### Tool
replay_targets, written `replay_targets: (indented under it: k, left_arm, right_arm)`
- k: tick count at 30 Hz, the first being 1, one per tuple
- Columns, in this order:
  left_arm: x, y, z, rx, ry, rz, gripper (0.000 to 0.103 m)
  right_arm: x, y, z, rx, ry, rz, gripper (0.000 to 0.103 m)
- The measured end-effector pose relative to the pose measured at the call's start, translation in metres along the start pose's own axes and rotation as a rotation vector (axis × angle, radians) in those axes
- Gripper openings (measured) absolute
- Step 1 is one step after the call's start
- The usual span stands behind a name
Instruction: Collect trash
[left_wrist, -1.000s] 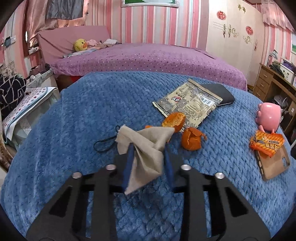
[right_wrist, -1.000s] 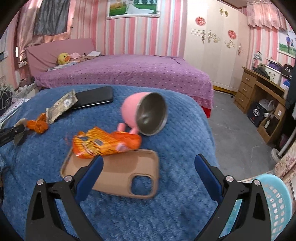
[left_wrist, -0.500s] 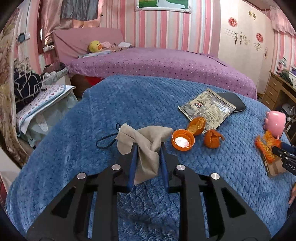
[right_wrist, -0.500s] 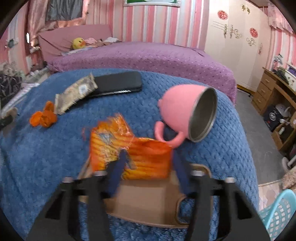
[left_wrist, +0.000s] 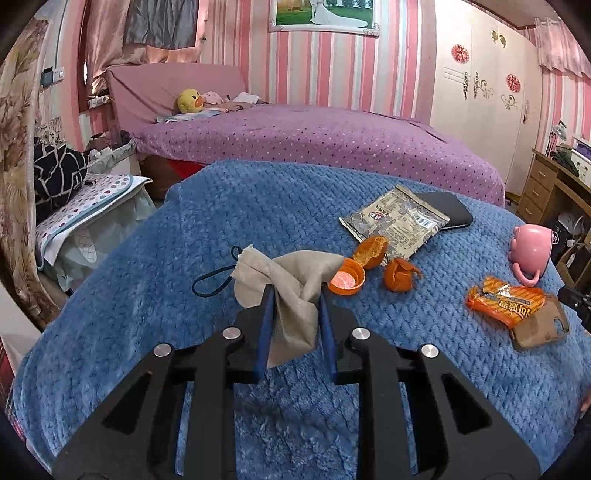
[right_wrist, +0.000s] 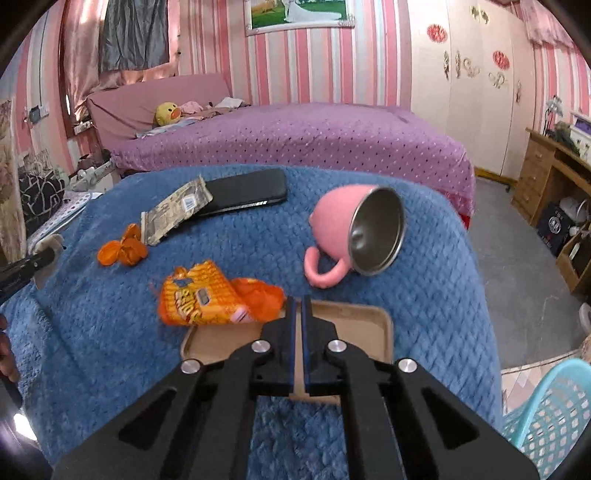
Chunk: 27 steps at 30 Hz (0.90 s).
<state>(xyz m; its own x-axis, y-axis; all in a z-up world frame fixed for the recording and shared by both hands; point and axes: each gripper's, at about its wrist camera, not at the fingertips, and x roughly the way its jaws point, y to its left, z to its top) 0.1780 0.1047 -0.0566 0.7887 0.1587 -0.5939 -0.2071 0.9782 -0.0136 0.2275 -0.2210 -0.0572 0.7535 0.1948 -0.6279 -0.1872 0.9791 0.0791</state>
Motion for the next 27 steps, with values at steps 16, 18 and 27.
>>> replay_targets:
  k: [16, 18, 27]
  left_arm:
    - [0.009, 0.003, 0.001, 0.02, 0.011, 0.02, 0.022]
    - [0.01, 0.003, 0.001, 0.026, 0.013, 0.023, 0.022]
    - [0.001, -0.002, 0.0, 0.03, -0.006, 0.027, 0.022]
  right_arm:
    - [0.058, 0.042, 0.002, -0.014, 0.118, 0.018, 0.071]
    - [0.059, 0.047, 0.001, -0.033, 0.12, 0.032, 0.062]
    - [0.038, 0.046, -0.007, -0.086, 0.08, 0.048, 0.009]
